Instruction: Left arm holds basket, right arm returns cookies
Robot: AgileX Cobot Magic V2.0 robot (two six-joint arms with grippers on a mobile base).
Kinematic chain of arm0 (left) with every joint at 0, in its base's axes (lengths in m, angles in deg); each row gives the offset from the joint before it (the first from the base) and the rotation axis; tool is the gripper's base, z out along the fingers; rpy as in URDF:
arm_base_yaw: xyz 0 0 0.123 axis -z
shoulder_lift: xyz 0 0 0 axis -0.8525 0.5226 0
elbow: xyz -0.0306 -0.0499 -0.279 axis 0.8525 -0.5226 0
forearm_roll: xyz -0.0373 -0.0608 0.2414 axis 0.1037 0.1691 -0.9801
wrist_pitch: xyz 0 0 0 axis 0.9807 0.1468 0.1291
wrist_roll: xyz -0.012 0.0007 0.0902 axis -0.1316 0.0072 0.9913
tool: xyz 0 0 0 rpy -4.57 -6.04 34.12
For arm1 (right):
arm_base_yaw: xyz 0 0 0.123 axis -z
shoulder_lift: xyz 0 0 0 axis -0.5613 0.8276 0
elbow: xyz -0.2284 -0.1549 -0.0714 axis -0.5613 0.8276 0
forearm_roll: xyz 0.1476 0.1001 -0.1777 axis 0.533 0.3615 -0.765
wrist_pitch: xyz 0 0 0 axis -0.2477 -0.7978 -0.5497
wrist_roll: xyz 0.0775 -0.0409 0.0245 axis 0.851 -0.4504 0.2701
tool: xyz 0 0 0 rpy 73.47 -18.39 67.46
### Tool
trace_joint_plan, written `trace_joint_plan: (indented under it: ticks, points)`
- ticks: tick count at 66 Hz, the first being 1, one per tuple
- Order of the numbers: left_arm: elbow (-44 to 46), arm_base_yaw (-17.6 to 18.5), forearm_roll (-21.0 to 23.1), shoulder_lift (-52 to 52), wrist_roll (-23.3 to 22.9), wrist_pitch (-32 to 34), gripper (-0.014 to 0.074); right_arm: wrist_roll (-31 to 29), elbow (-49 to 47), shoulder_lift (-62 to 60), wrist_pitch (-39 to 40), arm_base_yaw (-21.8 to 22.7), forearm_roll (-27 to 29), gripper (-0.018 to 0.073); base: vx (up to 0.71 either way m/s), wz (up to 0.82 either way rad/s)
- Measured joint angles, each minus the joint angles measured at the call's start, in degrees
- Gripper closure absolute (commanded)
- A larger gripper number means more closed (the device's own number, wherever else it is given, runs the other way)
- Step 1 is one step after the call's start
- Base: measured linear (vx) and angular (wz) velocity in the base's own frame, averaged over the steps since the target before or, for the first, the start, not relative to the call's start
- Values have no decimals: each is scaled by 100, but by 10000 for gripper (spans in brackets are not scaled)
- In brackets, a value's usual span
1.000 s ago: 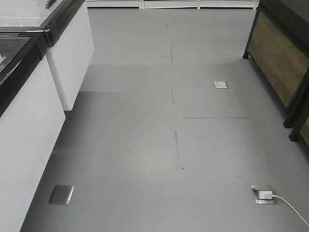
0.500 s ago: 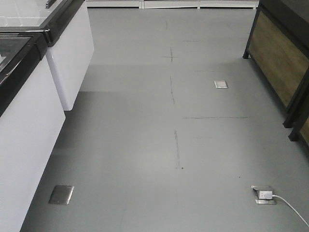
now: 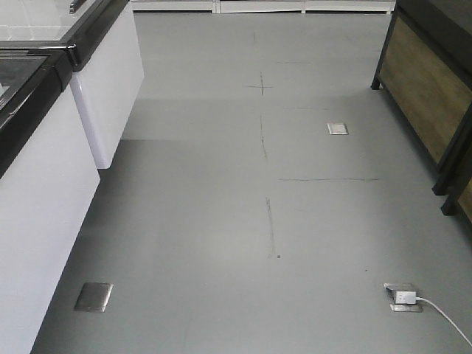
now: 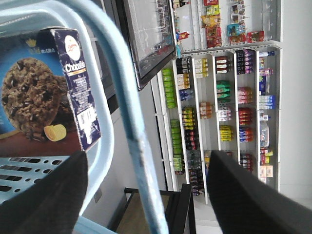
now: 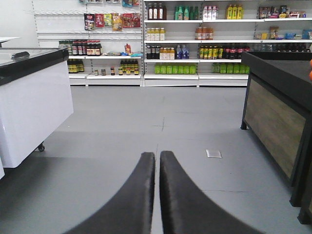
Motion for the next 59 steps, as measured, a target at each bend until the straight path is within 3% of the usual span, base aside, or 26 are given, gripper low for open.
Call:
trace_joint_plan:
  ticks: [11, 29, 35, 47, 59]
  points:
    - [146, 59, 193, 249, -30, 0, 94, 0, 0, 0, 0, 0, 0, 565, 0, 0]
    - [169, 450, 583, 550, -34, 24, 118, 0, 0, 0, 0, 0, 0, 565, 0, 0]
    - [169, 476, 755, 603, -34, 72, 232, 0, 0, 0, 0, 0, 0, 565, 0, 0]
    - [176, 326, 934, 612, -34, 194, 599, 0, 0, 0, 0, 0, 0, 565, 0, 0]
    - [176, 204, 1037, 612, 64, 32, 604, 0, 0, 0, 0, 0, 0, 565, 0, 0]
